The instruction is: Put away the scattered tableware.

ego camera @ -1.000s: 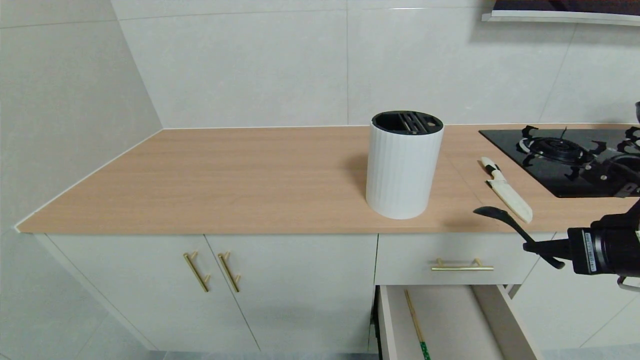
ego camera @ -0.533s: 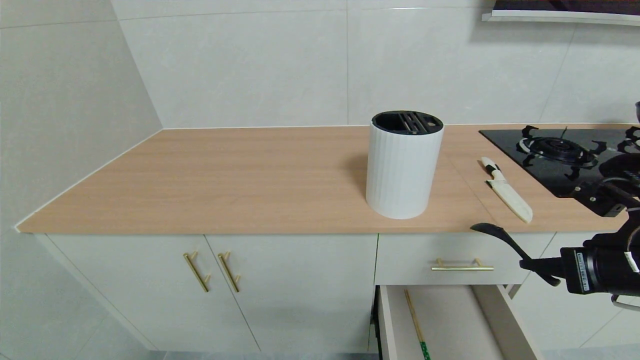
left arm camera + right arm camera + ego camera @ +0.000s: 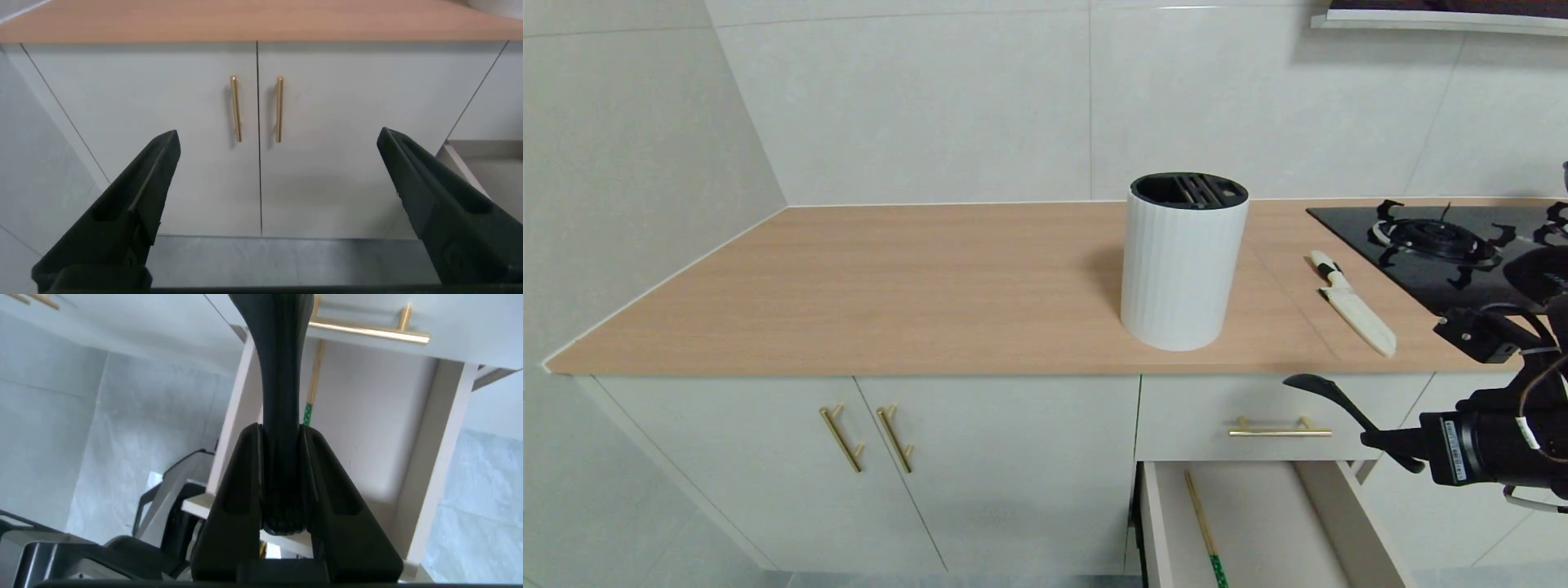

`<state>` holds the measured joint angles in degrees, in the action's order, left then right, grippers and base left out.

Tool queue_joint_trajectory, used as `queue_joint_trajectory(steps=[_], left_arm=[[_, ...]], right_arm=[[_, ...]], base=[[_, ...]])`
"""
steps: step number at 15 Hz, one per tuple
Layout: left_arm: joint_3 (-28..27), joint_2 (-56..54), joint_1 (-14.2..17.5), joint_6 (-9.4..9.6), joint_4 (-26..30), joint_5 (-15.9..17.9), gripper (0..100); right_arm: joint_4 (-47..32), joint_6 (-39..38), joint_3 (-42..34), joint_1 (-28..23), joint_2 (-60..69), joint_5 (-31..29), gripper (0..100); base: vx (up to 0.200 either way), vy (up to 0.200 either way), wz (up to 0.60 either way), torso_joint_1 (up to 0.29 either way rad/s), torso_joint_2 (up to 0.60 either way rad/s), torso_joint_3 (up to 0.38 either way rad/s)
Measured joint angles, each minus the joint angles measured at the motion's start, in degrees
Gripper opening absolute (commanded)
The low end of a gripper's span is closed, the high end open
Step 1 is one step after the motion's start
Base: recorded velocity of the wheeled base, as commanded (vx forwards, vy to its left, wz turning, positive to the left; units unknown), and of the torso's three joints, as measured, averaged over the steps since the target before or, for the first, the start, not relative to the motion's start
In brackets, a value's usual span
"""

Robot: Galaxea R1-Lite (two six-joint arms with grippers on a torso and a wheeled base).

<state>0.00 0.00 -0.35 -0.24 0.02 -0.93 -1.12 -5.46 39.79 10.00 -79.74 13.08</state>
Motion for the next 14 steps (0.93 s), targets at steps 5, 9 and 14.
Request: queue_joint_trajectory(steps=[5, 9, 14], left_arm=[[0.0, 0.0, 0.0, 0.0, -0.02, -0.02, 100], [0.0, 0.0, 0.0, 0.0, 0.02, -0.02, 100], [0.0, 0.0, 0.0, 0.0, -0.02, 0.0, 100]], right_arm=[[0.2, 0.0, -0.32, 0.0, -1.24, -0.82, 0], [0.17, 0.0, -0.43, 0.0, -2.51, -0.96, 0], [0.2, 0.0, -0.43, 0.0, -3.78, -1.05, 0]], base=[[0.0, 0.0, 0.0, -0.2, 0.48, 0.279], [0.0, 0.0, 0.0, -0.188, 0.48, 0.281], [0.0, 0.0, 0.0, -0.164, 0.46, 0.3]])
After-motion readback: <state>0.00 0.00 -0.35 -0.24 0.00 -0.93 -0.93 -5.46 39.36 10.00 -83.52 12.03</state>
